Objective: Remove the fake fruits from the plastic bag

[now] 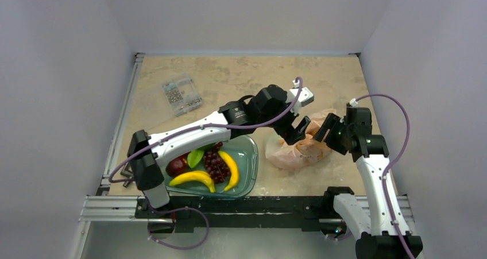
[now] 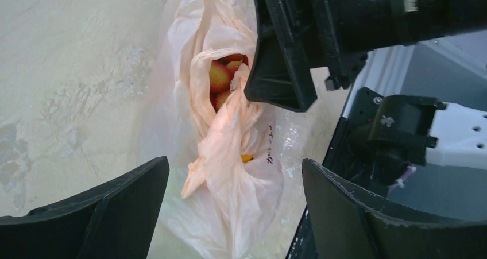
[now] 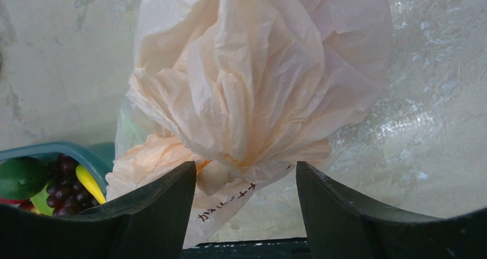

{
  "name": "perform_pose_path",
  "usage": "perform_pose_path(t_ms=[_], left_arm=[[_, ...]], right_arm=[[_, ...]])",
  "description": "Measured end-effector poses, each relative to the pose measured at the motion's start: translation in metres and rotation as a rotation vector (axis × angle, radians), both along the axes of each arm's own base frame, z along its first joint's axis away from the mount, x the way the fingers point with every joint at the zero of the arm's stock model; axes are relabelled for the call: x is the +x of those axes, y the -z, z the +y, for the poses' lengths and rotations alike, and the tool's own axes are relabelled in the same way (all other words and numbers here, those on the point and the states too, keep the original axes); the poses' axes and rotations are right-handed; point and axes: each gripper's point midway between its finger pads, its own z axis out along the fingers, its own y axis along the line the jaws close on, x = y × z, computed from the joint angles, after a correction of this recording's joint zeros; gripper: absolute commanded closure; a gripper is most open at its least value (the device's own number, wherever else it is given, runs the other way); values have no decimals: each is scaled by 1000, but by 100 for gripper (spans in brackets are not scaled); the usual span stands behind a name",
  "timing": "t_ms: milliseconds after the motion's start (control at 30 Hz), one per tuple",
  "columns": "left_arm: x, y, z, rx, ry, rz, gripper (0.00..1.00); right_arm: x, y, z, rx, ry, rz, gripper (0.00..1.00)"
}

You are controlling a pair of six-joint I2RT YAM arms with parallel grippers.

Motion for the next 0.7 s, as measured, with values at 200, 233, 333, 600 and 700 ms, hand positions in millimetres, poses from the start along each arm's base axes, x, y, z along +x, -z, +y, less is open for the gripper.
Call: perform_pose_path(t_ms=[200,233,333,600,700], left_arm=[[15,54,-23,103,-9,35,28],[16,63,-25,124,-7,43,32],[16,79,-32,169,3,54,42],[9,88,-41,208,16,53,92],[11,88,-38,225,-5,41,100]], right_arm=[[10,-7,5,32,-6,-48,36],[11,-8,6,35,-4,-53,37],[16,-9,7,44,2,-73,39],[18,8,8,68,30,-45,73],[19,8,8,76,52,-49,100]])
